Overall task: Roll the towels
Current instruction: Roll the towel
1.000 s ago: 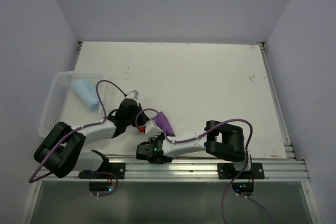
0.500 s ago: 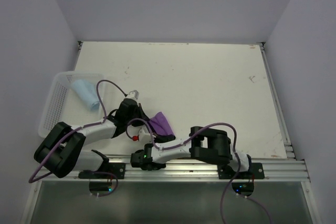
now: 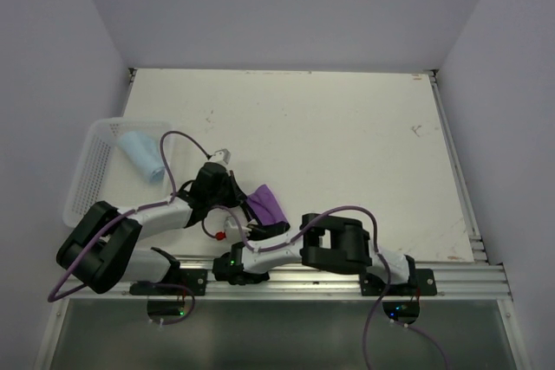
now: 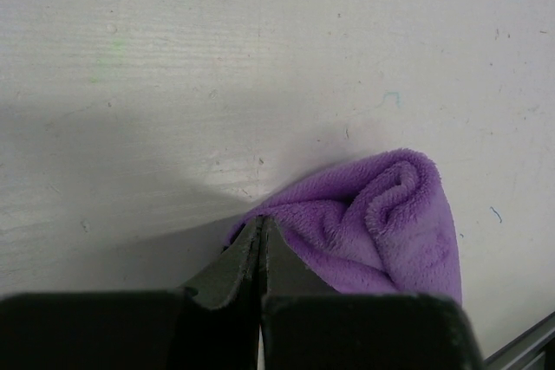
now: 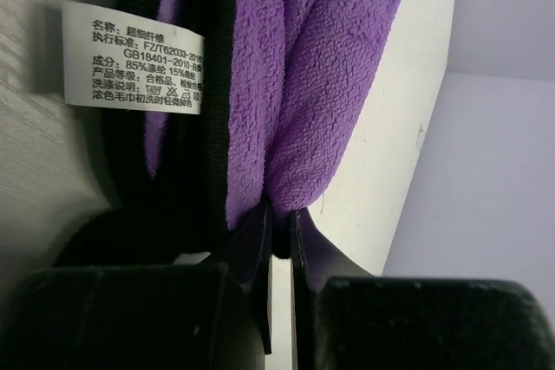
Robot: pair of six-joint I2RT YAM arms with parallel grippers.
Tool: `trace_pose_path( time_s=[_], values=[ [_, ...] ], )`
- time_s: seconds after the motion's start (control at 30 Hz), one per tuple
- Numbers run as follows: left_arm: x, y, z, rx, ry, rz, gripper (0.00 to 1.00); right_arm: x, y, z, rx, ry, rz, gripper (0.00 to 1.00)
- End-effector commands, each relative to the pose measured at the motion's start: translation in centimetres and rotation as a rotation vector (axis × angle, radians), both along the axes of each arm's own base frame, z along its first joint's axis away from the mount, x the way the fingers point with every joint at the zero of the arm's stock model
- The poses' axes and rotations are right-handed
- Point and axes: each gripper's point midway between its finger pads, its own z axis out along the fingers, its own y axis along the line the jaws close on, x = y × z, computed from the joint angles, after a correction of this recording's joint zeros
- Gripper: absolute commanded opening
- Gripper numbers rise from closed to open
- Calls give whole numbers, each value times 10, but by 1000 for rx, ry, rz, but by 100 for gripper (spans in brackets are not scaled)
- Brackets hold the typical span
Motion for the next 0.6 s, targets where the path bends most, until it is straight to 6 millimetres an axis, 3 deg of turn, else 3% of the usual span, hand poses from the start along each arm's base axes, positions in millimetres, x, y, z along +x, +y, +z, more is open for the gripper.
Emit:
trace_pose_path(
  time_s=[0.0,0.17,0.43,0.57],
  values=[
    [0,26,-14,119,14,36,0,-20,-8,-52,-19,174,-54,0],
    [2,28,-1,122,-17,36,0,-22,-3,-62,-56,218,-38,0],
    [4,32,35,128,-72,42,23,-25,-2,-76,-86,274,-39,0],
    [9,40,68,139,-141,76,28,-23,-2,-78,-81,293,-47,0]
  ],
)
